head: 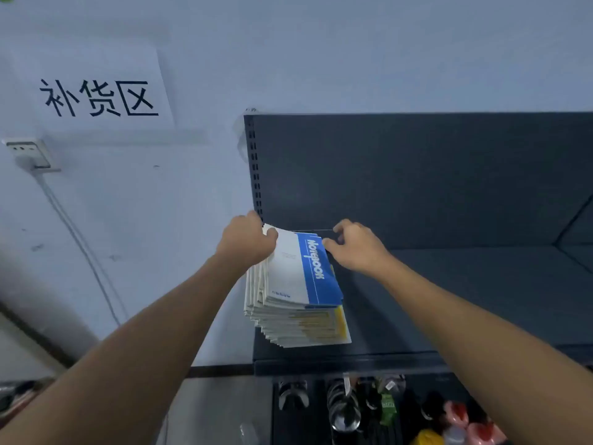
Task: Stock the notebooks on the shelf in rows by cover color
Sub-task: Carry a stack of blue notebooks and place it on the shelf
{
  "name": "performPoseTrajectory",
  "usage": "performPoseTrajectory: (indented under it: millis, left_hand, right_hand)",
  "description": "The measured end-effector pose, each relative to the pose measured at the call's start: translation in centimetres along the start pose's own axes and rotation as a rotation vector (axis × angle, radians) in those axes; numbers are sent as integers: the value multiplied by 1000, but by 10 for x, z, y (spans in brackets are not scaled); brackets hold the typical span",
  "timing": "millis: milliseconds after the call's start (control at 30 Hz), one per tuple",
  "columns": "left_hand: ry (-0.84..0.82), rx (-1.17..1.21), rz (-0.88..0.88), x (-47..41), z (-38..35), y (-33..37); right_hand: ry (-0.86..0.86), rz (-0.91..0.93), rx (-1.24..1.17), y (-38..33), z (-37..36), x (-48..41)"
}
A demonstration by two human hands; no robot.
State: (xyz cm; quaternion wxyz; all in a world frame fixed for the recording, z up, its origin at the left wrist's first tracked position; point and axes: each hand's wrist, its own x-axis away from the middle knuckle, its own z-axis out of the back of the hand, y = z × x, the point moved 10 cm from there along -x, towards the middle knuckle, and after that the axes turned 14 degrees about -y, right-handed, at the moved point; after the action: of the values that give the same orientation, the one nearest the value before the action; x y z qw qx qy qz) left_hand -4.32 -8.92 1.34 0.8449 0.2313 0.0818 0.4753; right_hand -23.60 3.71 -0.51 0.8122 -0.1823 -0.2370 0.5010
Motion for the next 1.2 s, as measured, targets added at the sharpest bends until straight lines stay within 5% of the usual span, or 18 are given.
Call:
performPoseTrajectory:
  millis: [233,633,1200]
  left_hand:
    - [-90,-194,149,-8,-27,-3]
    - [-26,-217,161,-6,-22,3]
    - [-107,-93,151,-15,-50,-3]
  right_hand:
    - [-195,-245,-480,42,-55,-27]
    - [-89,-227,-303,34,-51,-35]
    - [-42,-272,-546,62,-52,-48]
